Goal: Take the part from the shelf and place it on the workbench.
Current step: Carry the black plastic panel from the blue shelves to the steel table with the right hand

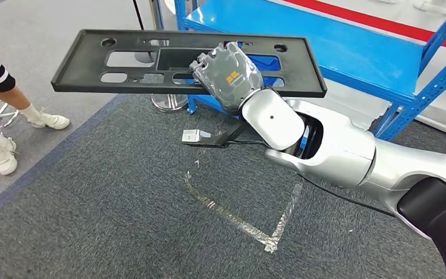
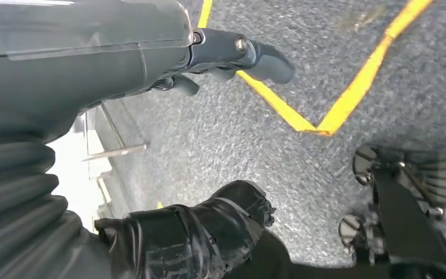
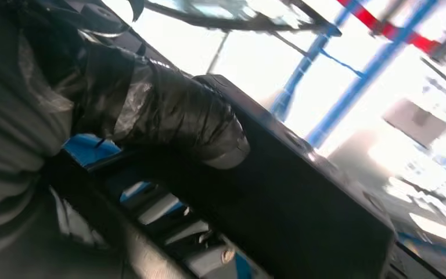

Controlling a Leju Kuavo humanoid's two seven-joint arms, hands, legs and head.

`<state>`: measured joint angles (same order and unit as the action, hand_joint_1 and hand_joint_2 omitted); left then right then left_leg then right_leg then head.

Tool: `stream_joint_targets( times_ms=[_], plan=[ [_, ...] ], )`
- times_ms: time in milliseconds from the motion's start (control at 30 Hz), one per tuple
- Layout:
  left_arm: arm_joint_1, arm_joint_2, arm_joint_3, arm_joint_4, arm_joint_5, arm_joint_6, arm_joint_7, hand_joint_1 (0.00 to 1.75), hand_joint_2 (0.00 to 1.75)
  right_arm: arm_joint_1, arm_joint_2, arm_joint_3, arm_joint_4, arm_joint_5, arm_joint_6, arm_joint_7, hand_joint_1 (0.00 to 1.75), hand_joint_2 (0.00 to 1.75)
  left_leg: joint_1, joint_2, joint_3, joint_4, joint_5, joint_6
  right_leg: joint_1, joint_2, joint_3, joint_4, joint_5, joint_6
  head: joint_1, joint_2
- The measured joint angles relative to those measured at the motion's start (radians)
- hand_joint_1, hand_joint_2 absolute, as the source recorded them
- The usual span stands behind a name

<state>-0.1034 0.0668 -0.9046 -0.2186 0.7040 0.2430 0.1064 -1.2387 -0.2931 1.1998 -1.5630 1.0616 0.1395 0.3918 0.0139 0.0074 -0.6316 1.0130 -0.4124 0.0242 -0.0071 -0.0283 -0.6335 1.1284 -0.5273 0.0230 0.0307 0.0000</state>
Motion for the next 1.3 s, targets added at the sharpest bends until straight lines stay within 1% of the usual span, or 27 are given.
stream_joint_targets(
  times_ms=[67, 100, 133, 200, 267, 333, 367, 400, 467, 533, 600, 633, 667, 700, 767, 800, 833, 900, 933, 967, 1033, 1100, 1133, 1167, 1200, 1267, 1300],
  plan=[
    [-0.002, 0.0, 0.0, 0.0, 0.0, 0.0, 0.001, 0.0, 1.75, 0.001, 0.0, 0.003, 0.001, -0.001, 0.001, 0.0, 1.75, 1.75, 0.0, -0.022, -0.002, 0.0, 0.001, 0.004, -0.001, 0.023, -0.065, 0.128, -0.049, 0.001, 0.002, 0.0],
    [-0.003, 0.0, -0.001, 0.0, 0.0, -0.001, 0.002, 0.0, 1.75, 0.002, 0.0, 0.005, 0.001, -0.002, 0.003, 0.0, 1.75, 1.75, 0.0, -0.035, -0.002, 0.001, 0.001, 0.004, -0.002, 0.026, -0.087, 0.165, -0.052, 0.002, 0.002, 0.0],
    [-0.003, 0.0, -0.001, 0.0, 0.0, -0.001, 0.002, 0.0, 1.75, 0.003, 0.0, 0.008, 0.002, -0.003, 0.005, 0.0, 1.75, 1.75, 0.0, -0.048, -0.002, 0.003, 0.001, 0.004, -0.002, 0.027, -0.093, 0.166, -0.037, 0.001, 0.002, 0.0],
    [-0.003, 0.0, -0.002, 0.0, 0.0, -0.002, 0.003, 0.0, 1.75, 0.004, 0.0, 0.012, 0.003, -0.004, 0.007, 0.001, 1.75, 1.75, 0.001, -0.075, -0.003, 0.007, -0.002, 0.001, -0.005, 0.038, -0.055, 0.067, 0.035, -0.002, 0.002, 0.0],
    [-0.002, -0.001, -0.002, 0.0, 0.0, -0.004, 0.003, 0.0, 1.75, 0.001, -0.001, 0.013, 0.005, -0.004, 0.007, 0.003, 1.75, 1.75, 0.0, -0.099, -0.012, 0.016, -0.004, -0.006, -0.011, 0.081, -0.007, -0.045, 0.08, -0.007, 0.001, 0.0],
    [-0.001, -0.001, -0.002, 0.0, 0.001, -0.006, 0.004, 0.0, 1.75, 0.0, -0.001, 0.014, 0.006, -0.005, 0.007, 0.005, 1.75, 1.75, 0.003, -0.12, -0.026, 0.02, -0.001, -0.015, -0.012, 0.105, 0.008, -0.084, 0.081, -0.01, 0.0, 0.0],
    [-0.001, -0.001, -0.002, 0.0, 0.001, -0.006, 0.004, 0.0, 1.75, 0.0, -0.001, 0.014, 0.006, -0.005, 0.007, 0.006, 1.75, 1.75, 0.006, -0.132, -0.03, 0.02, 0.003, -0.021, -0.011, 0.094, 0.01, -0.09, 0.08, -0.013, 0.0, 0.0],
    [0.001, -0.002, -0.002, 0.0, 0.001, -0.006, 0.004, 0.0, 1.75, 0.001, -0.001, 0.015, 0.007, -0.006, 0.006, 0.008, 1.75, 1.75, 0.008, -0.131, -0.034, 0.019, 0.004, -0.027, -0.011, 0.082, 0.013, -0.092, 0.082, -0.018, 0.001, 0.0],
    [0.004, -0.003, -0.002, 0.0, 0.002, -0.008, 0.004, 0.0, 1.75, 0.003, -0.002, 0.015, 0.008, -0.006, 0.006, 0.012, 1.75, 1.75, 0.004, -0.086, -0.05, 0.051, -0.017, -0.039, -0.014, 0.056, 0.022, -0.103, 0.084, -0.029, -0.003, 0.0],
    [0.004, -0.004, -0.003, 0.0, 0.002, -0.009, 0.004, 0.0, 1.75, 0.003, -0.003, 0.015, 0.008, -0.006, 0.005, 0.014, 1.75, 1.75, 0.002, -0.028, -0.095, 0.151, -0.067, -0.047, -0.012, 0.032, 0.029, -0.106, 0.083, -0.037, -0.008, 0.0],
    [0.001, -0.004, -0.003, 0.0, 0.002, -0.008, 0.004, 0.0, 1.75, 0.006, -0.003, 0.016, 0.008, -0.006, 0.005, 0.015, 1.75, 1.75, 0.005, -0.014, -0.145, 0.252, -0.101, -0.049, -0.009, 0.007, 0.031, -0.105, 0.079, -0.041, -0.008, 0.0],
    [0.0, -0.003, -0.003, 0.0, 0.002, -0.008, 0.004, 0.0, 1.75, 0.007, -0.003, 0.016, 0.009, -0.006, 0.005, 0.015, 1.75, 1.75, 0.005, -0.013, -0.151, 0.262, -0.095, -0.047, -0.008, -0.006, 0.032, -0.104, 0.077, -0.041, -0.009, 0.0],
    [0.001, -0.003, -0.003, 0.0, 0.002, -0.007, 0.004, 0.0, 1.75, 0.009, -0.003, 0.016, 0.009, -0.006, 0.005, 0.015, 1.75, 1.75, 0.004, -0.01, -0.138, 0.237, -0.074, -0.044, -0.007, -0.018, 0.034, -0.103, 0.073, -0.04, -0.009, 0.0],
    [0.001, -0.002, -0.003, 0.0, 0.002, -0.006, 0.004, 0.0, 1.75, 0.01, -0.003, 0.016, 0.008, -0.006, 0.005, 0.015, 1.75, 1.75, 0.002, -0.001, -0.108, 0.179, -0.042, -0.039, -0.006, -0.03, 0.038, -0.101, 0.07, -0.04, -0.009, 0.0],
    [0.001, -0.001, -0.003, 0.0, 0.002, -0.004, 0.004, 0.0, 1.75, 0.011, -0.003, 0.015, 0.009, -0.006, 0.005, 0.016, 1.75, 1.75, -0.012, 0.041, -0.043, 0.06, -0.001, -0.023, 0.0, -0.052, 0.045, -0.101, 0.062, -0.035, -0.008, 0.0],
    [-0.001, -0.001, -0.003, 0.0, 0.002, -0.003, 0.004, 0.0, 1.75, 0.011, -0.003, 0.014, 0.009, -0.006, 0.006, 0.016, 1.75, 1.75, -0.019, 0.056, -0.025, 0.026, 0.006, -0.016, 0.002, -0.063, 0.048, -0.102, 0.06, -0.032, -0.008, 0.0],
    [-0.002, -0.001, -0.004, 0.0, 0.002, -0.003, 0.004, 0.0, 1.75, 0.011, -0.003, 0.014, 0.009, -0.006, 0.008, 0.016, 1.75, 1.75, -0.025, 0.062, -0.021, 0.014, 0.003, -0.01, 0.004, -0.074, 0.05, -0.103, 0.058, -0.028, -0.007, 0.0],
    [-0.001, -0.001, -0.004, 0.0, 0.002, -0.003, 0.004, 0.0, 1.75, 0.012, -0.003, 0.014, 0.008, -0.008, 0.016, 0.015, 1.75, 1.75, -0.025, 0.036, -0.019, 0.006, 0.007, -0.002, 0.007, -0.096, 0.056, -0.108, 0.054, -0.018, -0.007, 0.0],
    [0.001, -0.001, -0.004, 0.0, 0.002, -0.003, 0.004, 0.0, 1.75, 0.012, -0.003, 0.013, 0.008, -0.008, 0.02, 0.014, 1.75, 1.75, -0.021, 0.023, -0.014, -0.002, 0.01, 0.002, 0.006, -0.086, 0.057, -0.102, 0.045, -0.012, -0.006, 0.0],
    [0.002, -0.002, -0.004, 0.0, 0.002, -0.003, 0.004, 0.0, 1.75, 0.012, -0.004, 0.013, 0.009, -0.009, 0.023, 0.013, 1.75, 1.75, -0.017, 0.012, -0.008, -0.01, 0.013, 0.007, 0.005, -0.063, 0.05, -0.08, 0.028, -0.008, -0.006, 0.0],
    [0.003, -0.002, -0.004, 0.0, 0.002, -0.003, 0.004, 0.0, 1.75, 0.012, -0.006, 0.012, 0.009, -0.009, 0.026, 0.013, 1.75, 1.75, -0.012, -0.011, -0.001, -0.018, 0.017, 0.013, 0.0, 0.0, 0.0, 0.027, -0.027, -0.004, -0.002, 0.0],
    [0.001, -0.002, -0.005, 0.0, 0.002, -0.004, 0.004, 0.0, 1.75, 0.02, -0.009, 0.014, 0.009, -0.009, 0.028, 0.013, 1.75, 1.75, -0.011, -0.037, -0.002, -0.017, 0.017, 0.015, -0.002, 0.024, -0.067, 0.15, -0.065, 0.0, 0.001, 0.0],
    [0.001, -0.002, -0.005, 0.0, 0.002, -0.004, 0.004, 0.0, 1.75, 0.024, -0.01, 0.014, 0.009, -0.009, 0.028, 0.012, 1.75, 1.75, -0.01, -0.052, -0.002, -0.015, 0.016, 0.015, -0.004, 0.027, -0.083, 0.172, -0.059, 0.001, 0.001, 0.0],
    [0.001, -0.002, -0.005, 0.0, 0.002, -0.005, 0.004, 0.0, 1.75, 0.027, -0.01, 0.015, 0.009, -0.009, 0.029, 0.012, 1.75, 1.75, -0.009, -0.068, -0.002, -0.013, 0.015, 0.014, -0.006, 0.028, -0.083, 0.157, -0.035, 0.002, 0.001, 0.0],
    [0.001, -0.002, -0.005, 0.0, 0.002, -0.005, 0.004, 0.0, 1.75, 0.027, -0.011, 0.015, 0.009, -0.009, 0.029, 0.012, 1.75, 1.75, -0.007, -0.083, -0.002, -0.009, 0.013, 0.011, -0.009, 0.034, -0.064, 0.105, 0.004, 0.004, 0.001, 0.0],
    [0.002, -0.002, -0.005, 0.0, 0.002, -0.005, 0.004, 0.0, 1.75, 0.026, -0.012, 0.015, 0.009, -0.009, 0.029, 0.013, 1.75, 1.75, -0.004, -0.111, -0.01, 0.006, 0.007, 0.003, -0.019, 0.078, -0.012, -0.023, 0.067, 0.005, 0.001, 0.0],
    [0.003, -0.002, -0.005, 0.0, 0.002, -0.005, 0.004, 0.0, 1.75, 0.026, -0.013, 0.014, 0.008, -0.009, 0.028, 0.014, 1.75, 1.75, -0.002, -0.124, -0.017, 0.013, 0.005, -0.002, -0.022, 0.1, 0.006, -0.063, 0.079, 0.004, 0.0, 0.0]
  ],
)
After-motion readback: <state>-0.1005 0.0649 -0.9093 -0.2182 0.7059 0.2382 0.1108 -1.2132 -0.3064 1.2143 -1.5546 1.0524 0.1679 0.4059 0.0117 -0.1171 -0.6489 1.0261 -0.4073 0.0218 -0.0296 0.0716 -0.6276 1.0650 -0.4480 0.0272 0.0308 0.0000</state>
